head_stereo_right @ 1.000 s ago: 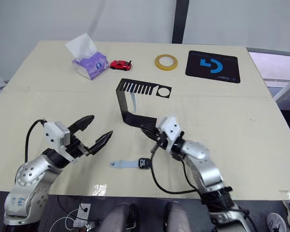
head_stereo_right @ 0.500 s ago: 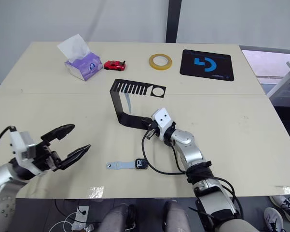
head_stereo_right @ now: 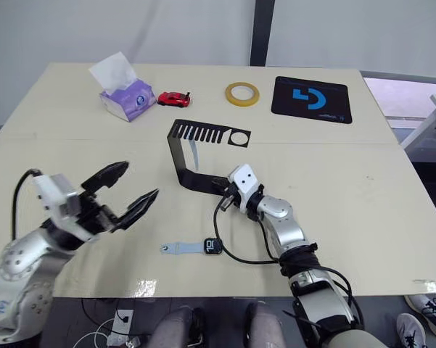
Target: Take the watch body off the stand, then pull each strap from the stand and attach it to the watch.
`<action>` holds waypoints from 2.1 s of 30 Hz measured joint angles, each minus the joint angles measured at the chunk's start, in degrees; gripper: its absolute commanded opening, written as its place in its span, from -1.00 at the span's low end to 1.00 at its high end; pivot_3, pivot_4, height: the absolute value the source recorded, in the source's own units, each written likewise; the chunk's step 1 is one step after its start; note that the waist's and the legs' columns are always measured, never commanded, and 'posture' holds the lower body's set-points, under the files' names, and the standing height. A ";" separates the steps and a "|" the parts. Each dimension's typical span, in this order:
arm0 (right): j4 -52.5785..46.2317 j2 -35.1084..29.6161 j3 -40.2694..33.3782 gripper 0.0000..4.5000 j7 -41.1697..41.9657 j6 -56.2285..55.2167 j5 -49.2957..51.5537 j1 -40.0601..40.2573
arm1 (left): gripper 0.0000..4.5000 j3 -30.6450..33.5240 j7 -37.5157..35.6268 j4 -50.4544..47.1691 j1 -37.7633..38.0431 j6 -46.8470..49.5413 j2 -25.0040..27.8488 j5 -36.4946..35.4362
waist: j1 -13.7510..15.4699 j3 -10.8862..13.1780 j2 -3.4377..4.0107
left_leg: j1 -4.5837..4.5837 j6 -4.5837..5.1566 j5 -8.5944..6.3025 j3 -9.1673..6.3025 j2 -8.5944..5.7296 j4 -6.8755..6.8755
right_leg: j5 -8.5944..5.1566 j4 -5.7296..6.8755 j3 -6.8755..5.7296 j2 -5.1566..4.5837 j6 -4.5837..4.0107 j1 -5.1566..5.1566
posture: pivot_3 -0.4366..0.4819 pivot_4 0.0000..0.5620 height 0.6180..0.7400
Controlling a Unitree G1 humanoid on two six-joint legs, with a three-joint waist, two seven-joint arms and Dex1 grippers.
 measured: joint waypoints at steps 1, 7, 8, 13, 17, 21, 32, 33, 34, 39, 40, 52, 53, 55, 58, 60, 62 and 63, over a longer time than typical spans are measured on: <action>-0.05 0.03 0.00 -1.00 0.14 0.13 0.01 0.05 | 0.66 -2.69 2.45 -0.14 -0.91 0.37 -1.70 2.13 | -0.05 -0.02 -0.01 | 0.02 -0.01 0.00 0.02 0.01 0.00 | 0.00 0.01 0.01 0.02 0.00 0.00 | -0.05 -0.47 1.00; -0.94 0.10 0.10 -1.00 1.16 1.35 -0.01 0.37 | 0.28 -11.57 11.36 0.42 -2.63 0.20 -7.59 13.48 | 0.05 -0.03 -0.02 | 0.02 -0.02 0.00 0.03 0.05 -0.01 | 0.00 -0.04 0.02 0.06 0.00 0.00 | -0.05 -0.47 1.00; -1.45 0.12 0.12 -1.00 1.19 1.52 -0.01 0.69 | 0.28 -12.29 12.53 0.57 -2.65 -0.13 -8.36 15.06 | 0.05 -0.03 -0.02 | 0.02 -0.02 0.00 0.03 0.05 -0.02 | 0.00 -0.04 0.02 0.05 0.00 0.00 | -0.05 -0.47 1.00; -2.75 0.09 0.20 -1.00 1.32 2.84 -0.27 1.22 | 0.28 -15.94 14.68 4.83 -4.22 -1.45 -12.33 19.04 | 0.15 -0.04 -0.03 | 0.02 -0.01 0.00 0.03 0.06 0.01 | 0.00 -0.04 0.00 0.03 0.00 0.00 | -0.05 -0.47 1.00; -3.01 0.09 0.63 -1.00 1.78 3.49 -0.71 0.99 | 0.28 -17.25 15.58 7.65 -7.61 -3.44 -14.11 21.68 | 0.05 -0.04 -0.03 | 0.02 -0.01 0.00 0.03 0.06 -0.01 | 0.00 -0.04 -0.01 0.02 0.00 0.00 | -0.05 -0.47 1.00; -3.25 0.07 0.69 -1.00 2.37 3.90 -0.77 0.97 | 0.28 -17.55 17.51 9.68 -8.26 -3.91 -16.15 23.93 | 0.08 -0.04 -0.03 | 0.02 -0.01 0.00 0.04 0.07 -0.01 | 0.00 -0.05 -0.02 0.02 0.00 0.00 | -0.05 -0.47 1.00; -4.31 0.41 1.48 -1.00 2.49 5.18 -0.83 1.21 | 0.28 -19.05 18.53 14.62 -13.51 -4.19 -19.08 26.05 | 0.15 -0.05 -0.04 | 0.02 0.00 0.00 0.04 0.07 0.01 | 0.00 -0.03 -0.03 0.00 0.00 0.00 | -0.05 -0.47 1.00; -4.35 0.41 1.52 -1.00 2.49 5.27 -0.84 1.21 | 0.28 -19.00 18.66 15.27 -14.19 -4.28 -19.25 26.14 | 0.15 -0.05 -0.04 | 0.02 0.00 0.00 0.04 0.07 0.01 | 0.00 -0.03 -0.03 0.00 0.00 0.00 | -0.05 -0.47 1.00; -4.41 0.41 1.54 -1.00 2.50 5.41 -0.84 1.21 | 0.28 -18.91 18.76 15.82 -14.68 -4.29 -19.45 26.21 | 0.15 -0.05 -0.04 | 0.02 0.00 0.00 0.03 0.07 0.01 | 0.00 -0.03 -0.04 0.00 0.00 0.00 | -0.05 -0.47 1.00; -4.60 0.41 1.58 -1.00 2.55 5.82 -0.86 1.22 | 0.28 -18.62 19.56 17.62 -16.68 -4.30 -20.06 26.86 | 0.16 -0.06 -0.04 | 0.02 0.00 0.01 0.03 0.07 0.02 | 0.00 -0.03 -0.04 0.01 0.00 0.01 | -0.05 -0.47 1.00; -4.60 0.41 1.58 -1.00 2.55 5.84 -0.86 1.22 | 0.28 -18.63 19.72 18.18 -17.10 -4.31 -20.19 26.94 | 0.16 -0.06 -0.05 | 0.03 0.00 0.01 0.03 0.07 0.02 | 0.00 -0.03 -0.04 0.00 0.00 0.02 | -0.05 -0.47 1.00; -4.68 0.50 1.58 -1.00 2.48 5.97 -0.88 1.24 | 0.28 -18.62 20.34 21.24 -19.13 -4.31 -20.89 27.44 | 0.13 -0.06 -0.05 | 0.03 0.00 0.01 0.03 0.07 0.01 | 0.00 -0.03 -0.04 0.00 0.00 0.02 | -0.05 -0.47 1.00; -4.68 0.50 1.58 -1.00 2.48 5.98 -0.88 1.23 | 0.28 -18.63 20.34 21.43 -19.12 -4.31 -20.93 27.47 | 0.13 -0.06 -0.05 | 0.03 0.00 0.01 0.03 0.07 0.01 | 0.00 -0.03 -0.04 0.00 0.00 0.02 | -0.05 -0.47 1.00; -4.68 0.50 1.58 -1.00 2.48 5.99 -0.88 1.23 | 0.28 -18.66 20.38 21.78 -19.12 -4.31 -20.99 27.63 | 0.13 -0.06 -0.05 | 0.03 0.00 0.01 0.03 0.07 0.01 | 0.00 -0.04 -0.04 0.00 0.00 0.02 | -0.05 -0.47 1.00; -4.67 0.50 1.57 -1.00 2.49 6.01 -0.88 1.23 | -0.05 -18.72 20.66 21.87 -19.11 -4.32 -21.35 28.19 | 0.13 -0.06 -0.05 | 0.03 0.00 0.01 0.03 0.07 0.01 | 0.00 -0.04 -0.04 0.00 0.00 0.02 | -0.05 -0.47 1.00; -4.67 0.50 1.58 -1.00 2.50 6.03 -0.88 1.21 | -0.49 -18.91 20.92 21.87 -19.12 -4.51 -21.64 28.53 | 0.13 -0.06 -0.05 | 0.03 0.00 0.01 0.03 0.07 0.01 | 0.00 -0.04 -0.04 0.00 0.00 0.02 | -0.05 -0.47 1.00; -4.66 0.50 1.58 -1.00 2.50 6.04 -0.88 1.20 | -0.91 -19.07 21.18 21.90 -19.12 -4.59 -21.84 28.95 | 0.13 -0.06 -0.05 | 0.03 0.00 0.01 0.03 0.07 0.01 | 0.00 -0.04 -0.04 0.00 0.00 0.02 | -0.05 -0.47 1.00; -4.66 0.50 1.58 -1.00 2.51 6.05 -0.88 1.20 | -0.98 -19.05 21.27 21.94 -19.12 -4.59 -21.84 29.05 | 0.13 -0.06 -0.05 | 0.03 0.00 0.01 0.03 0.07 0.01 | 0.00 -0.04 -0.04 0.00 0.00 0.02 | -0.05 -0.47 1.00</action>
